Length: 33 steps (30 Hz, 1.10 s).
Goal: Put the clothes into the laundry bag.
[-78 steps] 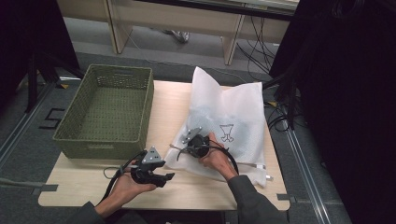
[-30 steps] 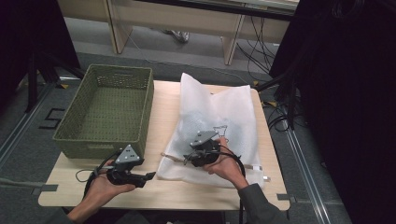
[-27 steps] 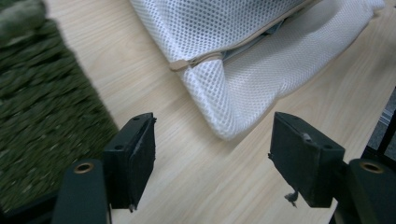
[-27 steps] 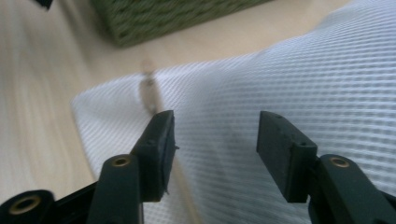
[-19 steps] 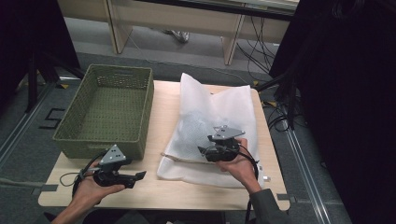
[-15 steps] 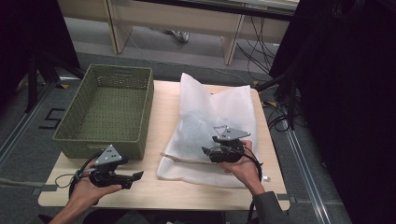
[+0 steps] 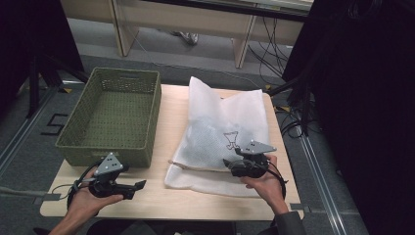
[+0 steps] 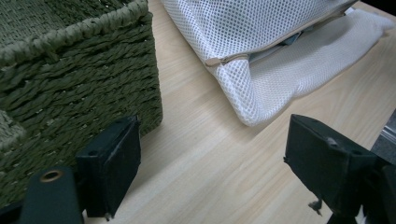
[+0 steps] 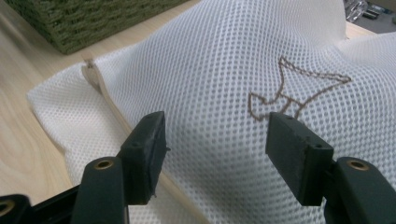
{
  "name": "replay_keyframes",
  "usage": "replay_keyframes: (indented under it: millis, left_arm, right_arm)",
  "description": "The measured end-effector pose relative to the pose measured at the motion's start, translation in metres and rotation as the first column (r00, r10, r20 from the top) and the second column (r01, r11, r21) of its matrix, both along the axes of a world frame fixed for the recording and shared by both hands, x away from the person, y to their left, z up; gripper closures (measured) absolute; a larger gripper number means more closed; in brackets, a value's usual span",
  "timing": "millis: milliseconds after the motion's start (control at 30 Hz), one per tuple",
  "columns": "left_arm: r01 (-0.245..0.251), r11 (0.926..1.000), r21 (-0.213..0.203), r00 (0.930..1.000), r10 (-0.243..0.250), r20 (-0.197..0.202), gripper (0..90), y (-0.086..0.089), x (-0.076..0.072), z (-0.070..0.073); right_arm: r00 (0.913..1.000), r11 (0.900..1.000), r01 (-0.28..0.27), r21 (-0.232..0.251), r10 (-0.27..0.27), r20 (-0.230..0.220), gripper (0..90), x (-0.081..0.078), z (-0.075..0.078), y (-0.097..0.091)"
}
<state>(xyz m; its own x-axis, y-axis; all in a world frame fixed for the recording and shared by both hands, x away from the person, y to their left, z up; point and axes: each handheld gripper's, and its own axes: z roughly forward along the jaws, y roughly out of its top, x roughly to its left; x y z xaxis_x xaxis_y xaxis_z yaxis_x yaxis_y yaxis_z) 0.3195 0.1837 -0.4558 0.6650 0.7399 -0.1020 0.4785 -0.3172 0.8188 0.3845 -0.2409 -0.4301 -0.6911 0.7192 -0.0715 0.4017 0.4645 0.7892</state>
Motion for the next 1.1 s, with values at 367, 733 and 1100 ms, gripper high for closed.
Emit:
replay_keyframes:
  millis: [367, 733, 1100]
  left_arm:
    - [-0.017, 0.9994, -0.031, 0.9977, 0.019, 0.065, 15.0, 0.018, -0.008, 0.004]
    - [-0.011, 0.9992, -0.039, 0.9977, 0.013, 0.067, 15.2, 0.018, -0.024, 0.005]
    - [-0.009, 0.9996, -0.028, 0.9979, 0.011, 0.064, 15.2, 0.016, -0.023, 0.004]
  right_arm:
    - [0.9982, 0.9983, 0.058, 0.002, -0.058, -0.016, 36.7, -0.033, -0.006, -0.02]
    - [0.9961, 0.9958, 0.078, 0.048, -0.076, -0.046, 35.6, -0.075, -0.012, -0.032]
    - [0.9922, 0.9932, 0.108, 0.042, -0.106, -0.066, 34.5, -0.075, -0.017, -0.035]
